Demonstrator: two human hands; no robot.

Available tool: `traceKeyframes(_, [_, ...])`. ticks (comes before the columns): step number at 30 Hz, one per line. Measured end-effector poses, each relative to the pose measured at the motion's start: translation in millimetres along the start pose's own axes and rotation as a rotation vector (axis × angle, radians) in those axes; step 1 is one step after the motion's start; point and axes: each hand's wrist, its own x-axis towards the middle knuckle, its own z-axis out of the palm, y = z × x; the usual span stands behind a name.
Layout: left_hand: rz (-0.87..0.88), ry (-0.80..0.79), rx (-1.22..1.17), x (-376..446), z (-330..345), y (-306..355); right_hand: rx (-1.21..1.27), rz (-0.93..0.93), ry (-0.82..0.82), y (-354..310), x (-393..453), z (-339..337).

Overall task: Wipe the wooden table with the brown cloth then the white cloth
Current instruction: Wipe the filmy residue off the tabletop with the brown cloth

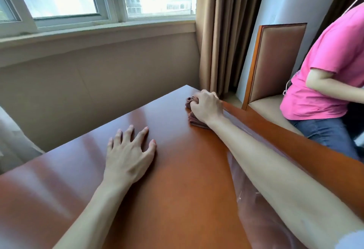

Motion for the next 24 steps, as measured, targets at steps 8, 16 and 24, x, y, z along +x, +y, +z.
traceKeyframes(8, [0.037, -0.046, 0.020, 0, -2, -3, 0.060, -0.292, -0.138, -30, -242, -83])
traceKeyframes(16, [0.051, -0.023, 0.013, 0, -1, -5, 0.150, -0.237, -0.129, -18, -203, -71])
traceKeyframes(24, [0.069, 0.016, 0.049, 1, 7, -3, 0.054, 0.085, 0.023, 17, 21, -9])
